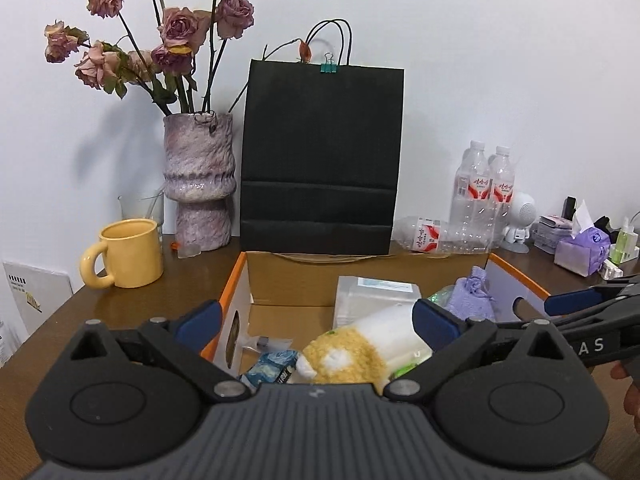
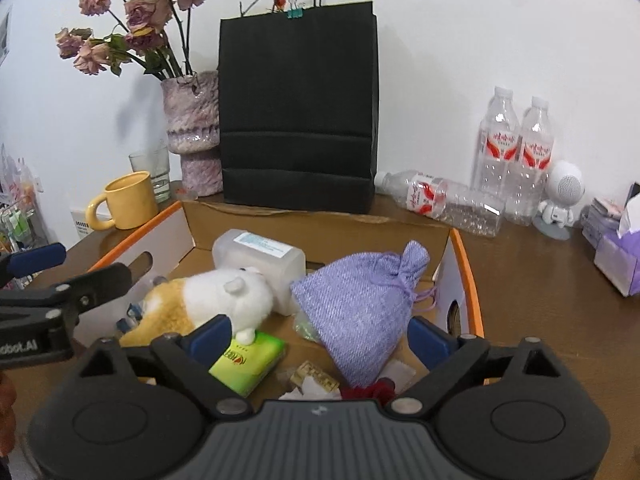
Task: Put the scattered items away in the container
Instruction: 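Carry the candy packet and soap bar into the box and open both tools, then move both tools back and grasp another candy packet with the left tool, then grasp a clear candy packet with the right tool while the left tool holds its packet, then carry both candy packets into the box and open both tools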
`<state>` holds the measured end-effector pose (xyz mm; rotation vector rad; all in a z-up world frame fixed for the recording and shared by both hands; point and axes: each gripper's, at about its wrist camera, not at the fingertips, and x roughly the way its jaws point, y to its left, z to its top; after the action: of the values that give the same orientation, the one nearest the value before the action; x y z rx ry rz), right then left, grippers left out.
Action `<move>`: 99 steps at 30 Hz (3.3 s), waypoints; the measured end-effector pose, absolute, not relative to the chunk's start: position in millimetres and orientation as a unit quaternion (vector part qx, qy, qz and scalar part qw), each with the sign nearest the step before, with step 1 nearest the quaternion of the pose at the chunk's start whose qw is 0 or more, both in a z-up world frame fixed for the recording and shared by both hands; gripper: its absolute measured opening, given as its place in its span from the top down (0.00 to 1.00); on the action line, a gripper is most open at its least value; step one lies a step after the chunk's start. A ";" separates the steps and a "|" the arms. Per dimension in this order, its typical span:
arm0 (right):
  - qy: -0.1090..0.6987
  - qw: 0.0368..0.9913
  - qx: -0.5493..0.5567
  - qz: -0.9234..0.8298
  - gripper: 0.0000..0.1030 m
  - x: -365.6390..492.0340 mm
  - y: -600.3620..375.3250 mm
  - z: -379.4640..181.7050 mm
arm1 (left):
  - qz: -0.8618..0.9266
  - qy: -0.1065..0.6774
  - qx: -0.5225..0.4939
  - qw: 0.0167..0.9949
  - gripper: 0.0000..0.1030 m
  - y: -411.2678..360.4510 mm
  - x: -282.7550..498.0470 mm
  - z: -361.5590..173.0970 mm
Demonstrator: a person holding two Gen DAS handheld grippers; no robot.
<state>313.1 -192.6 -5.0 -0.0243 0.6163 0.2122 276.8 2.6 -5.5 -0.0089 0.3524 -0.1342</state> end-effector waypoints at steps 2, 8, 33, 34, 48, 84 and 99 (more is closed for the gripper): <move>0.303 0.948 -0.011 0.100 0.08 310.2 -192.8 -4.6 | -0.066 0.175 -0.008 0.982 0.00 1.8 274.4 -5.2; 0.298 0.949 -0.004 0.099 0.08 291.8 -196.2 -2.4 | -0.063 0.169 -0.037 0.983 0.00 7.0 257.8 -3.3; 0.314 0.941 -0.048 0.115 0.43 202.2 -230.0 -32.5 | -0.156 0.298 0.023 0.942 0.00 -40.5 184.4 -52.5; 0.320 0.939 -0.040 0.116 0.43 203.6 -232.5 -36.3 | -0.160 0.302 0.031 0.939 0.00 -47.1 185.0 -55.6; 0.339 0.931 -0.006 0.139 0.43 222.6 -242.6 -51.2 | -0.146 0.325 0.009 0.934 0.66 -66.0 215.3 -71.2; 0.309 0.945 -0.002 0.107 0.98 190.1 -206.9 -30.6 | -0.160 0.256 -0.072 0.951 0.84 0.1 179.8 -41.0; 0.301 0.946 0.018 0.121 0.98 180.6 -211.8 -19.8 | -0.132 0.336 0.005 0.933 0.51 -19.4 223.3 -68.1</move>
<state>180.6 -211.8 -19.8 0.0366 0.6134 0.2472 223.3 -19.4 -68.1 0.0107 0.6872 -0.2700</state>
